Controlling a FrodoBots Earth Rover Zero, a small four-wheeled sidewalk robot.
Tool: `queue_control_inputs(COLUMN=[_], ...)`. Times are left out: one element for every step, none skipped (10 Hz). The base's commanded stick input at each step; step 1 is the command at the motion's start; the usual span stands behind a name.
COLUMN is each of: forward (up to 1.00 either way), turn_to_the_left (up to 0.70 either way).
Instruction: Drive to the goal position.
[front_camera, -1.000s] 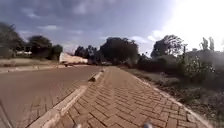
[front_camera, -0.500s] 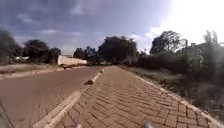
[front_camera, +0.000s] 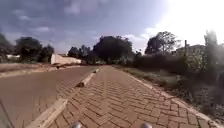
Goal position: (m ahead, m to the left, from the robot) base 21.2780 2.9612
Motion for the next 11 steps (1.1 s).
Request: queue_control_inputs(forward=[0.70, 0.70, 0.70, 0.70, 0.70, 0.70, 0.70, 0.70, 0.70, 0.70, 0.70], turn_to_the_left=[0.00, 0.00, 0.00, 0.00, 0.00, 0.00, 0.00, 0.00, 0.00, 0.00, 0.00])
